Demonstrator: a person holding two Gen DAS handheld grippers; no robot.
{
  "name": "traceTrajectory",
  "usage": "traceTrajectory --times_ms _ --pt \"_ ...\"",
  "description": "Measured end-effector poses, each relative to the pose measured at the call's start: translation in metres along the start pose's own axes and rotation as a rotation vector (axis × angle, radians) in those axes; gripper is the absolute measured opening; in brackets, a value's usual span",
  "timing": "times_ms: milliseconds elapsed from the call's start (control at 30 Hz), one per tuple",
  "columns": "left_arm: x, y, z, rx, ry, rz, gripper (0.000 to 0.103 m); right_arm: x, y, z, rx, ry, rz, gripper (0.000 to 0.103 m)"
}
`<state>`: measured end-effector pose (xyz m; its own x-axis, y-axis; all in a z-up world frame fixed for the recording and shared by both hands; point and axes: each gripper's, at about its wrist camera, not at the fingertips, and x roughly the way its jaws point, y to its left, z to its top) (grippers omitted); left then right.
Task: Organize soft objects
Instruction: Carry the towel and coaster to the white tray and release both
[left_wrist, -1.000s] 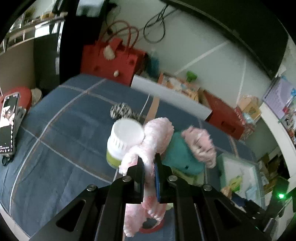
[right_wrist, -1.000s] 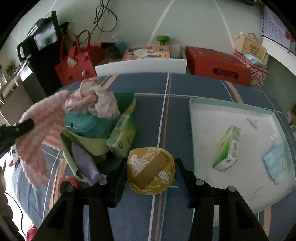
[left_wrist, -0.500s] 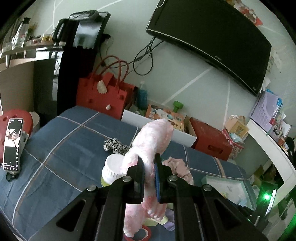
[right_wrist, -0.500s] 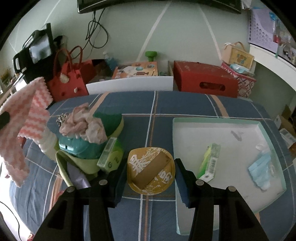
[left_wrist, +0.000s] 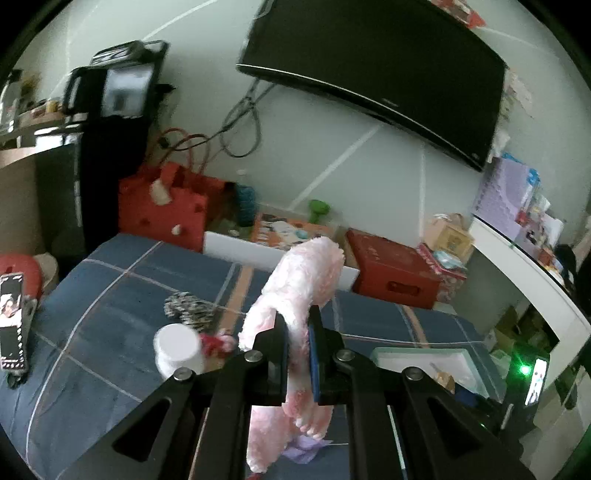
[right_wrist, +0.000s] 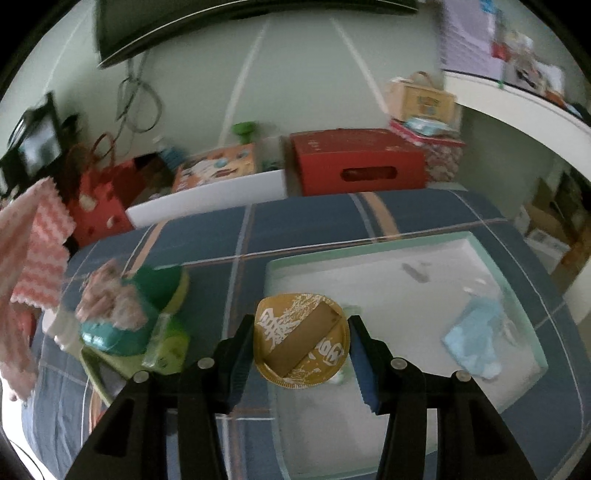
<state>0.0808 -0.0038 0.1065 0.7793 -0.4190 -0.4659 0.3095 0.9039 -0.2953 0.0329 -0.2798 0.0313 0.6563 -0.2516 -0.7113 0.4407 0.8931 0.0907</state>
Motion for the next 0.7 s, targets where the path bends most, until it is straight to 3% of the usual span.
traceTrajectory --times_ms 467,700 --pt "0.038 -0.116 -0.019 0.213 0.095 -0.207 0.009 0.002 -0.121 0.008 0.248 -0.003 -0.194 0.052" --pt "0.075 -0.154 -0.047 0.287 0.172 -0.251 0.009 0.007 -0.145 0.009 0.284 0.0 -0.239 0.052"
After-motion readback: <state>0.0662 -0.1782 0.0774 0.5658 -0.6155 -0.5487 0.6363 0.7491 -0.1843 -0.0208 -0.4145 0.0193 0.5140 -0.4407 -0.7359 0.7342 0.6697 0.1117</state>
